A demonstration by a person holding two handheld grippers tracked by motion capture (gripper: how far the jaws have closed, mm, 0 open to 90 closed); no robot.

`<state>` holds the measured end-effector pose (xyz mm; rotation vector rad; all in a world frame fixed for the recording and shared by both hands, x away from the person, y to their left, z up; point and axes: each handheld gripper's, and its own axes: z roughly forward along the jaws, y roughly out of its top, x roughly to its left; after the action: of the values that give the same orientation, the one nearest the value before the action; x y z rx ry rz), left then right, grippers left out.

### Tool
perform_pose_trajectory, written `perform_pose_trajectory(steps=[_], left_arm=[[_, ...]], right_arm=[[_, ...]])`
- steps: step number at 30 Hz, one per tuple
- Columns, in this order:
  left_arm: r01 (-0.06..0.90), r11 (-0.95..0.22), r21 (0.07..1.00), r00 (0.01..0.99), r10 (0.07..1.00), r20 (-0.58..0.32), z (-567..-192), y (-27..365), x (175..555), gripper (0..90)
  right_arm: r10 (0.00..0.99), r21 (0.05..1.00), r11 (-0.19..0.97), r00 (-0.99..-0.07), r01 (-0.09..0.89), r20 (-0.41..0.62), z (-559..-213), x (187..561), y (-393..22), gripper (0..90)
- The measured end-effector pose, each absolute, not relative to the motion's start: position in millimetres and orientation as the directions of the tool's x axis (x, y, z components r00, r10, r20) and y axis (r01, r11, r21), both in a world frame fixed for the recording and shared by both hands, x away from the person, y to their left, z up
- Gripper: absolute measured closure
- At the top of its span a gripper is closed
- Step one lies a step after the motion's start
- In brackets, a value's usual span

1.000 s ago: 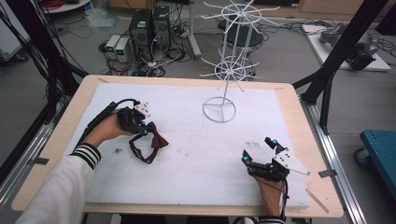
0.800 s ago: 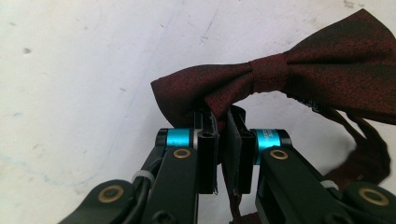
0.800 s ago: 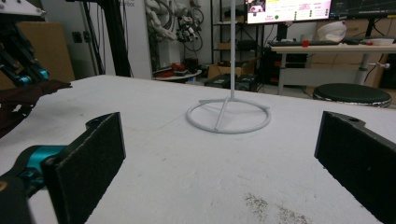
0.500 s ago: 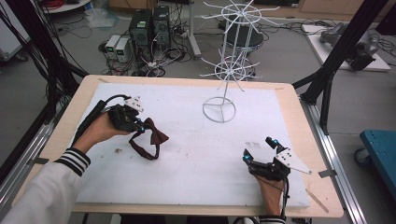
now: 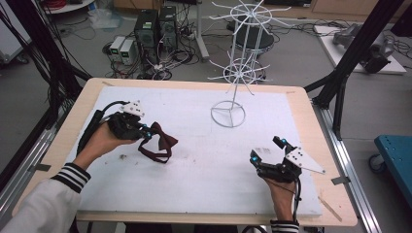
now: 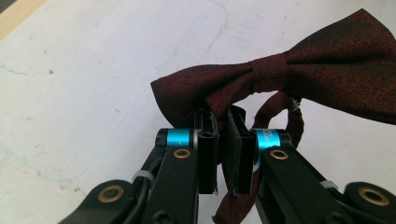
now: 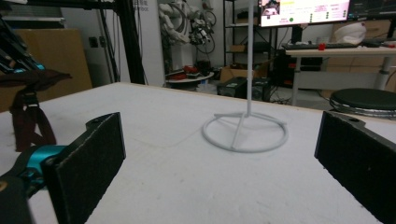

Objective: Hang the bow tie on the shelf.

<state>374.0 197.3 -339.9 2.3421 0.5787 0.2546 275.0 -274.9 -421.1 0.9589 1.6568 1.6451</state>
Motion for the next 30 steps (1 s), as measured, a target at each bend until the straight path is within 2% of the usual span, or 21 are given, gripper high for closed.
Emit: perform_pose_trajectory(steps=[10,15,22,30], left_arm=[[0.305,-0.591,0.747,0.880,0.475,0.017,-330,188,360,83.8],[0.306,-0.545,0.781,0.873,0.487,-0.002,-333,183,356,83.7],[0.301,-0.508,0.807,0.868,0.497,-0.011,-339,174,352,83.7],[0.279,-0.474,0.835,0.871,0.490,-0.013,-341,158,347,83.8]], right_arm=[[0.775,0.998,-0.019,-0.630,0.055,0.049,-389,277,-258,1.1],[0.701,0.998,0.011,-0.712,0.068,0.041,-375,280,-247,1.1],[0.657,0.996,0.070,-0.754,0.055,-0.005,-363,283,-236,1.2],[0.609,0.993,0.099,-0.793,0.072,-0.003,-356,287,-219,1.2]])
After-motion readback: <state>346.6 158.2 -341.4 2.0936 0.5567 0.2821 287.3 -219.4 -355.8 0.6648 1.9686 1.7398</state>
